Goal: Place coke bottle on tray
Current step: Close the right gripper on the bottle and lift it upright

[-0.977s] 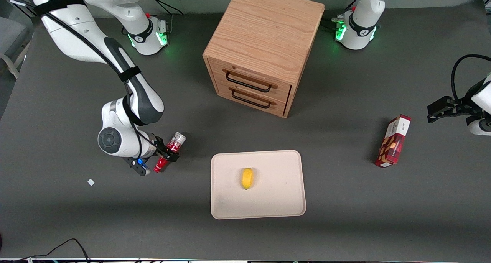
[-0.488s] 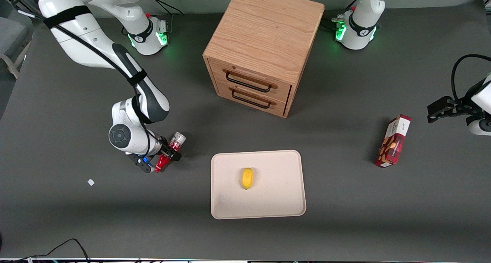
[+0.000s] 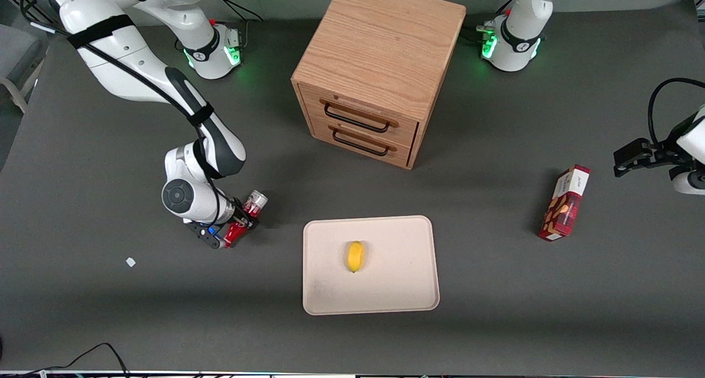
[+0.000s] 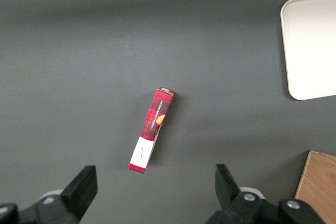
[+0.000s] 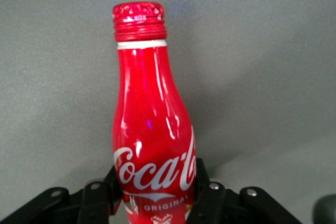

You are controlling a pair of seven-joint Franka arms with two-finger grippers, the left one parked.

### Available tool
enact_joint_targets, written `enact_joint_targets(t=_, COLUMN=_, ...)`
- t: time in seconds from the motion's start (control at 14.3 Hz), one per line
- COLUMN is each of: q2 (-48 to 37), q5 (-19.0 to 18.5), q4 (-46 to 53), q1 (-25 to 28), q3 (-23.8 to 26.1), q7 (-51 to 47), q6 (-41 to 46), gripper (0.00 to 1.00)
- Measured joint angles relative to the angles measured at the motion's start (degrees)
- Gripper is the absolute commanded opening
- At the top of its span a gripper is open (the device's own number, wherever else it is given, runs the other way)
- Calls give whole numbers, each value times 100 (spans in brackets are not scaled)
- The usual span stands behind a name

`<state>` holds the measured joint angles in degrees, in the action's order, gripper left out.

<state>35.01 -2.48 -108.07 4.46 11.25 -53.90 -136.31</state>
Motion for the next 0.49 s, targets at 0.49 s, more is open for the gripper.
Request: enact_joint_targets(t=0.49, q2=-923, q5=-104, q4=640, q1=-2, q3=93, q7=793, q6=1500, gripper=0)
